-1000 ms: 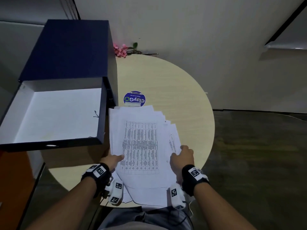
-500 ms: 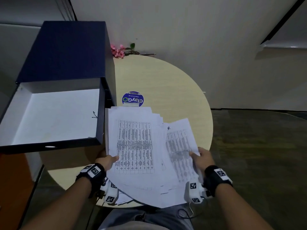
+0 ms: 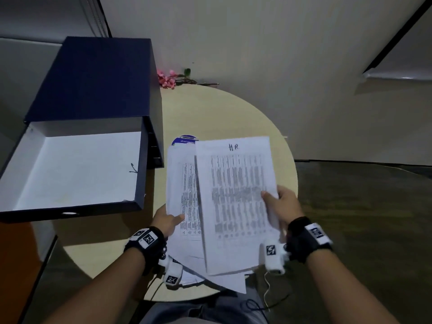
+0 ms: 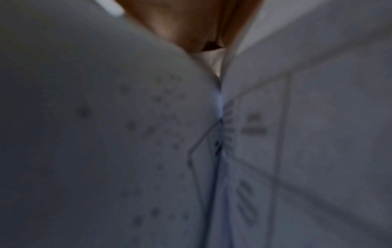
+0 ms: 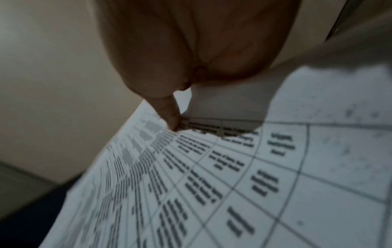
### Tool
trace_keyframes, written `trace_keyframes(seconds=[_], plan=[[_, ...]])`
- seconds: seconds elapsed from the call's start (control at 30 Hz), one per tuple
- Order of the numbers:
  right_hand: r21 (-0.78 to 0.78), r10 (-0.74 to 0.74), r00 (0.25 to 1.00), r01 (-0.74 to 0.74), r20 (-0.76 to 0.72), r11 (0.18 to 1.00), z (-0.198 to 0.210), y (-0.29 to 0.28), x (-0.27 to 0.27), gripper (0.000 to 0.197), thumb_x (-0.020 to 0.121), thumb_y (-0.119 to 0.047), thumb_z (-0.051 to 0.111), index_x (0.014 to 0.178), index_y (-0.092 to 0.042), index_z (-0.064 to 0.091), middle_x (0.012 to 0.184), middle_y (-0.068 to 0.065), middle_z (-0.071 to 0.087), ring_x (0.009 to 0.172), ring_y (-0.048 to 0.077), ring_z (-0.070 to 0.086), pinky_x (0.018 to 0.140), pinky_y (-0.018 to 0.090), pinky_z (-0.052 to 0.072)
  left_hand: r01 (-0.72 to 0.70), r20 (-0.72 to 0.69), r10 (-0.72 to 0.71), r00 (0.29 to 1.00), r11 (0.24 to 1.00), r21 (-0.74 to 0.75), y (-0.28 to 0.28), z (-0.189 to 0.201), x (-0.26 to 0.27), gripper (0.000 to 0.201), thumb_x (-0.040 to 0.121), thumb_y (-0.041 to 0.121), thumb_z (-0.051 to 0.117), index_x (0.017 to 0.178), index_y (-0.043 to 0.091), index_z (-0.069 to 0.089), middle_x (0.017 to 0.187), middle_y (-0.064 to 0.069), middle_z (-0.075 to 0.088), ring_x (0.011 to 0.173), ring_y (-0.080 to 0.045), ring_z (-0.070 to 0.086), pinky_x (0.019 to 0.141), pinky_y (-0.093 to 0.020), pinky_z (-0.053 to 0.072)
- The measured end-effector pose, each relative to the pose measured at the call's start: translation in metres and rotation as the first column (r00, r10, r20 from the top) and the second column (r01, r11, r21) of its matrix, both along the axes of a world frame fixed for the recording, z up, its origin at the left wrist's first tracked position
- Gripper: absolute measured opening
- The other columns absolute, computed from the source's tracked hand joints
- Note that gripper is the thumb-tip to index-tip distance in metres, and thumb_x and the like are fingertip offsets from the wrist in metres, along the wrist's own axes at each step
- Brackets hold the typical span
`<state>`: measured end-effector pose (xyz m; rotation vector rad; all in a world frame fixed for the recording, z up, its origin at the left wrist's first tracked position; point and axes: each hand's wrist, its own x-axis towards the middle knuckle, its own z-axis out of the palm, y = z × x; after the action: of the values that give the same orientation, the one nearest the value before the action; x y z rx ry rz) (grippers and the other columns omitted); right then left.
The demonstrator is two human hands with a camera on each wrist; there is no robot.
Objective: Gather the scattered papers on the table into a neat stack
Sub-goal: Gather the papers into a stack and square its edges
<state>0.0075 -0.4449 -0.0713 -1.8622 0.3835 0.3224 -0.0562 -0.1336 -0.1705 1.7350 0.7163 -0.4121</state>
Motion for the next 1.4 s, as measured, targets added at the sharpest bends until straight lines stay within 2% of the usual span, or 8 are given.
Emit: trace_keyframes(seconds=[0.2, 0.33, 0.43, 0.53, 0.67, 0.9, 1.17, 1.4], plan=[[0.161, -0.066, 0.971, 0.104, -0.229, 0.981, -0.035, 0.021, -0.012, 0.047, 0.091, -0.033, 0.070, 0.128, -0.019, 0.044, 0.116, 0.004, 0.065, 0.096, 0.017, 0.065, 0.089, 0.042, 0.053, 0.021, 0.220, 0.012, 0.975, 0.988, -0.151, -0.008, 0.050, 0.014, 0.037, 0.091, 0.015, 0.065, 0.127, 0.010, 0.058, 0.113, -0.002, 0.069, 0.105, -0.025, 0.066, 0.085, -0.030, 0.050], [0.194, 0.002, 1.000, -0.001, -0.006, 0.981, 0.001, 0.026, -0.008, 0.022, 0.099, -0.016, 0.060, 0.121, -0.016, 0.064, 0.109, -0.008, 0.074, 0.079, -0.007, 0.068, 0.087, 0.023, 0.054, 0.025, 0.308, 0.034, 0.951, 0.982, -0.185, -0.027, 0.103, 0.022, 0.026, 0.099, 0.044, 0.046, 0.115, 0.029, 0.058, 0.064, 0.008, 0.050, 0.044, -0.012, 0.043, 0.040, -0.019, 0.032], [0.133, -0.049, 0.974, 0.020, 0.222, 0.991, 0.031, 0.030, -0.005, 0.013, 0.100, -0.012, 0.057, 0.109, -0.019, 0.064, 0.094, -0.020, 0.071, 0.085, -0.010, 0.068, 0.068, 0.006, 0.050, 0.062, 0.411, 0.004, 0.912, 0.987, -0.145, -0.035, 0.123, 0.030, 0.036, 0.096, 0.045, 0.049, 0.126, 0.026, 0.051, 0.089, 0.012, 0.059, 0.070, 0.003, 0.054, 0.053, -0.011, 0.042], [0.069, -0.015, 0.968, -0.002, 0.251, 0.998, 0.033, 0.031, -0.001, 0.014, 0.100, -0.024, 0.057, 0.105, -0.014, 0.067, 0.099, -0.004, 0.073, 0.099, 0.011, 0.070, 0.086, 0.026, 0.055, 0.101, 0.524, -0.039, 0.851, 0.991, -0.090, -0.038, 0.138, 0.036, 0.064, 0.079, 0.055, 0.069, 0.130, 0.022, 0.052, 0.117, 0.015, 0.065, 0.104, 0.004, 0.062, 0.085, -0.016, 0.049], [-0.046, 0.060, 0.990, -0.054, 0.129, 0.997, 0.022, 0.038, -0.004, 0.038, 0.101, -0.038, 0.052, 0.121, -0.008, 0.060, 0.111, 0.006, 0.058, 0.109, 0.022, 0.054, 0.102, 0.036, 0.043, 0.082, 0.562, -0.019, 0.827, 0.993, -0.087, -0.040, 0.131, 0.043, 0.059, 0.077, 0.023, 0.079, 0.129, 0.012, 0.055, 0.116, -0.001, 0.069, 0.113, -0.016, 0.064, 0.098, -0.039, 0.051], [0.090, -0.085, 0.969, 0.066, 0.231, 0.994, 0.013, 0.030, 0.006, 0.033, 0.080, -0.005, 0.069, 0.111, -0.002, 0.061, 0.104, 0.013, 0.069, 0.099, 0.027, 0.066, 0.087, 0.041, 0.056, -0.066, 0.514, 0.194, 0.836, 0.964, -0.257, -0.038, 0.134, 0.050, 0.057, 0.073, -0.028, 0.054, 0.117, 0.008, 0.053, 0.103, -0.003, 0.069, 0.082, -0.001, 0.070, 0.068, -0.018, 0.057], [0.142, -0.145, 0.987, 0.135, 0.062, 0.981, -0.006, 0.025, 0.004, 0.025, 0.099, 0.003, 0.049, 0.122, -0.007, 0.050, 0.112, 0.009, 0.059, 0.099, 0.024, 0.058, 0.082, 0.015, 0.048, -0.191, 0.268, 0.249, 0.931, 0.956, -0.223, -0.041, 0.118, 0.050, 0.046, 0.096, -0.004, 0.049, 0.075, 0.034, 0.034, 0.079, 0.018, 0.035, 0.065, 0.004, 0.047, 0.057, -0.007, 0.040], [0.288, -0.250, 0.933, 0.173, 0.259, 0.942, 0.012, 0.029, 0.000, 0.036, 0.085, 0.012, 0.067, 0.114, -0.008, 0.063, 0.103, 0.001, 0.071, 0.091, 0.008, 0.069, 0.088, 0.031, 0.056, -0.105, 0.467, 0.206, 0.860, 0.967, -0.233, -0.043, 0.139, 0.052, 0.027, 0.092, -0.019, 0.039, 0.087, 0.002, 0.056, 0.070, -0.009, 0.061, 0.061, -0.014, 0.063, 0.052, -0.018, 0.052]])
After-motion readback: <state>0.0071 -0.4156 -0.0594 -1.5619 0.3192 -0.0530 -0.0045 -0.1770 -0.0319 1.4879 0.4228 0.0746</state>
